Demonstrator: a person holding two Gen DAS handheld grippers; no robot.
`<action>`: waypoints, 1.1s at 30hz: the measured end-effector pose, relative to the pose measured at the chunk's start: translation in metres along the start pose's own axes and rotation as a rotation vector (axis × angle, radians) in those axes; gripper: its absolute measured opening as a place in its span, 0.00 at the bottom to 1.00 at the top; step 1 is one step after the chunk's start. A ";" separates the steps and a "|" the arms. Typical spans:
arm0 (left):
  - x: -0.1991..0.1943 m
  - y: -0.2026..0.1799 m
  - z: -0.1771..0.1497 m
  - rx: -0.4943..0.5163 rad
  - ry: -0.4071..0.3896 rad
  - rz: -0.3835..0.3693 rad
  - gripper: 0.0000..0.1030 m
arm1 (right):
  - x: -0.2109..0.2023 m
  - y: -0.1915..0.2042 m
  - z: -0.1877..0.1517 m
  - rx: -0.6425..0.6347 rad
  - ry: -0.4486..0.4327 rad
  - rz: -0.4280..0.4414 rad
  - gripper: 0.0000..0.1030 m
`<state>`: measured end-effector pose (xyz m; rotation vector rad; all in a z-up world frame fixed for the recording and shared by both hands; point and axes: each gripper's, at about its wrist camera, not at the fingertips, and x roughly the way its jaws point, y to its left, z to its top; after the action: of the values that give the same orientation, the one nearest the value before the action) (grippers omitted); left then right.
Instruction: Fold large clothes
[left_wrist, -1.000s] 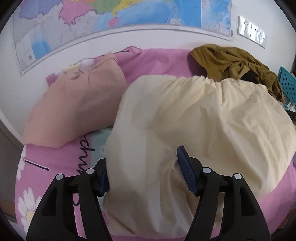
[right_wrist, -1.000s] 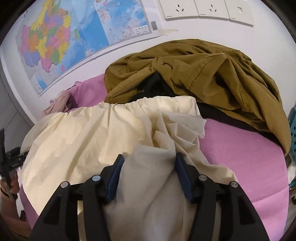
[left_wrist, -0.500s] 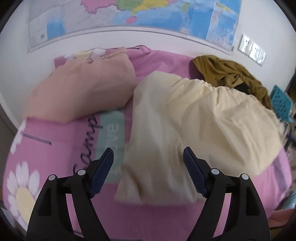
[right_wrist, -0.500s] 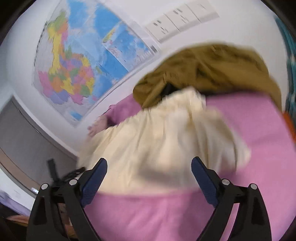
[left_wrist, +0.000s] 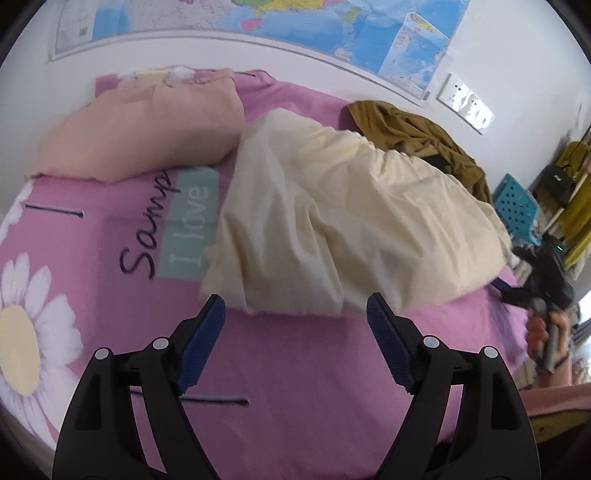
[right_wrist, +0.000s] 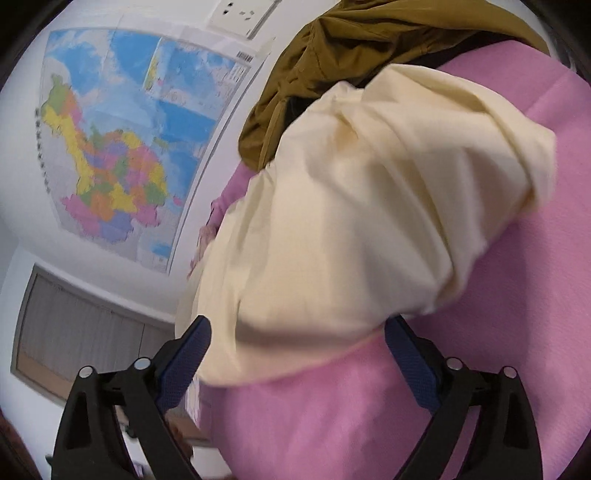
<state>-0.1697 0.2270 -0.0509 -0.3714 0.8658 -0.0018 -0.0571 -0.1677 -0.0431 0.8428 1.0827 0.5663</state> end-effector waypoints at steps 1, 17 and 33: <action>0.000 -0.001 -0.002 -0.001 0.010 -0.011 0.76 | 0.002 0.000 0.003 0.019 -0.015 -0.004 0.92; 0.080 -0.022 0.005 -0.219 0.164 -0.374 0.94 | 0.037 0.018 0.018 0.016 -0.139 -0.074 0.95; 0.099 -0.007 0.030 -0.507 0.025 -0.260 0.67 | 0.052 0.022 0.028 0.023 -0.256 -0.082 0.79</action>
<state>-0.0821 0.2150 -0.1048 -0.9590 0.8315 -0.0283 -0.0112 -0.1245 -0.0465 0.8614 0.8863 0.3667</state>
